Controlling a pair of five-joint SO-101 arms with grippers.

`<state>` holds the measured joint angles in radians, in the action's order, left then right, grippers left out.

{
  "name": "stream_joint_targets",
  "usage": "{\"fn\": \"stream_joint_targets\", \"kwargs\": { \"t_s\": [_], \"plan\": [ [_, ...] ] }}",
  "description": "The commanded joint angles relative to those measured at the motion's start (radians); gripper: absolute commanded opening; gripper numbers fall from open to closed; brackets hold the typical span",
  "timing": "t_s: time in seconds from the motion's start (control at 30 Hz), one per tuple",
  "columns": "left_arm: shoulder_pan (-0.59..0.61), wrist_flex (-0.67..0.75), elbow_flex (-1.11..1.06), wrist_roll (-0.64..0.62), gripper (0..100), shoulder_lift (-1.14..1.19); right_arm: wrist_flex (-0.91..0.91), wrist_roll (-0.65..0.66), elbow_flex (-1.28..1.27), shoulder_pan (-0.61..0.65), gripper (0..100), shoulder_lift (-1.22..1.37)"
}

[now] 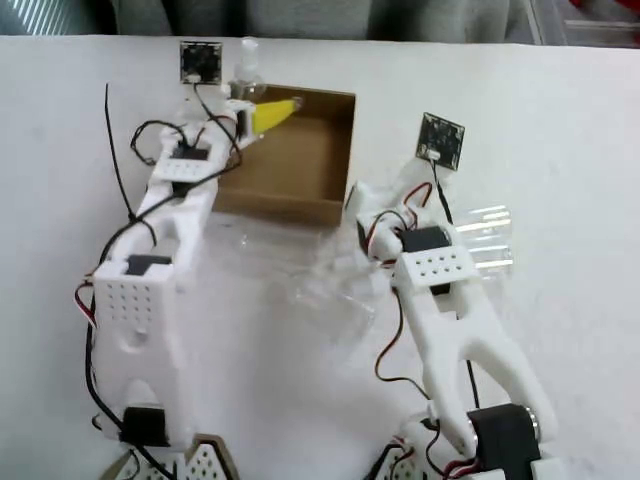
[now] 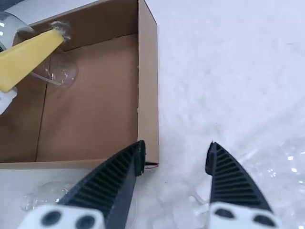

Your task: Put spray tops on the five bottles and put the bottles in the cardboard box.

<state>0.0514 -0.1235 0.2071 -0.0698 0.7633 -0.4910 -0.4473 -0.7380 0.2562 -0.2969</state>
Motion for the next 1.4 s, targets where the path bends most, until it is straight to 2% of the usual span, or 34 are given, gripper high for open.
{"fn": "stream_joint_targets", "kwargs": {
  "t_s": [0.0,0.23,0.47,0.87,0.93,1.23,1.37],
  "plan": [
    [0.005,-0.064,0.041,-0.008,50,-0.096,0.024,0.014,0.031,-0.012,19.1,-0.004],
    [0.002,-0.196,-0.017,-0.006,50,-0.225,0.024,0.014,0.031,-0.008,19.1,-0.004],
    [-0.021,-0.201,-0.201,-0.006,50,-0.374,0.024,0.014,0.031,-0.005,19.1,-0.004],
    [-0.022,-0.203,-0.592,-0.011,49,-0.777,0.024,0.014,0.028,-0.004,19.1,-0.004],
    [-0.019,-0.203,-0.647,-0.009,44,-0.842,0.024,0.014,0.028,-0.004,19.1,-0.004],
    [0.045,-0.203,-0.799,-0.006,2,-1.029,0.016,0.014,0.025,-0.002,19.1,-0.01],
    [0.116,-0.275,-0.845,-0.012,4,-1.066,0.002,0.014,0.029,-0.002,19.1,-0.015]
  ]
}}
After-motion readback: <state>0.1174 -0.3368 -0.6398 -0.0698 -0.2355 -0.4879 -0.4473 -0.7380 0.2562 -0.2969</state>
